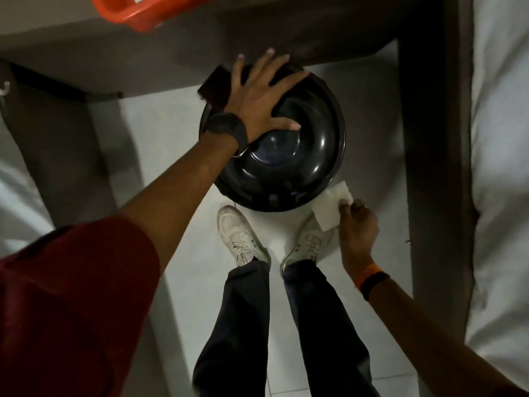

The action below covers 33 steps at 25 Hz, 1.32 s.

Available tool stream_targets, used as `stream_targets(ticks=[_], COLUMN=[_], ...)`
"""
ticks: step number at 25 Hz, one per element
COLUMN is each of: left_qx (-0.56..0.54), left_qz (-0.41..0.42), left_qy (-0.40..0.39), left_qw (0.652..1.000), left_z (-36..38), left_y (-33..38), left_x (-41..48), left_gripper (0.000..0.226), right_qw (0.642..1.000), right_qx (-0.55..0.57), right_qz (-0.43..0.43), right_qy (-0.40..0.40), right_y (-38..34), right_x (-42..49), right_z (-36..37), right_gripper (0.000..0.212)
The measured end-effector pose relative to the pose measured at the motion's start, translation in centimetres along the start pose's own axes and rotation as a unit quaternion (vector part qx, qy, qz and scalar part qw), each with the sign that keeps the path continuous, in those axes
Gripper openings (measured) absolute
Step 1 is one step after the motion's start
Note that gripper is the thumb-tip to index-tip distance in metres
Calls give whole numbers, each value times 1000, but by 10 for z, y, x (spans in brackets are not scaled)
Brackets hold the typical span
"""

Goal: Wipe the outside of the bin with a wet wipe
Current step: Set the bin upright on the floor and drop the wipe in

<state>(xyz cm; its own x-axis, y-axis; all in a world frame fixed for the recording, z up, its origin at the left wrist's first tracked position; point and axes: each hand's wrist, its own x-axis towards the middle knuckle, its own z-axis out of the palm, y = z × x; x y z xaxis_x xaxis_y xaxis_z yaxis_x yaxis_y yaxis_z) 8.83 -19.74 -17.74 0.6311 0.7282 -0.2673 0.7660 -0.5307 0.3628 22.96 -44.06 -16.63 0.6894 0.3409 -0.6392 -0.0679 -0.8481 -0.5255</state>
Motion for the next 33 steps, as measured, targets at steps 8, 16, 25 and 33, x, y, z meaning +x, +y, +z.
stream_targets(ticks=[8,16,25,33], left_qx=[-200,-223,-364,-350], left_qz=[-252,-221,-365,-353], left_qy=[31,-7,226,222], left_qw=[946,949,827,839], left_z=[23,41,11,2], left_y=[-43,-13,-36,-64], left_x=[-81,-125,-168,-190], left_gripper=[116,119,48,31], right_qw=[993,989,994,988], right_qx=[95,-86,19,129], right_qz=[-48,-67,69,49], right_qy=[46,103,87,-71], right_y=[-91,-55,-21,-46], right_x=[38,9,-9,-51], right_z=[33,32,-16,21], right_gripper=[20,31,36,29])
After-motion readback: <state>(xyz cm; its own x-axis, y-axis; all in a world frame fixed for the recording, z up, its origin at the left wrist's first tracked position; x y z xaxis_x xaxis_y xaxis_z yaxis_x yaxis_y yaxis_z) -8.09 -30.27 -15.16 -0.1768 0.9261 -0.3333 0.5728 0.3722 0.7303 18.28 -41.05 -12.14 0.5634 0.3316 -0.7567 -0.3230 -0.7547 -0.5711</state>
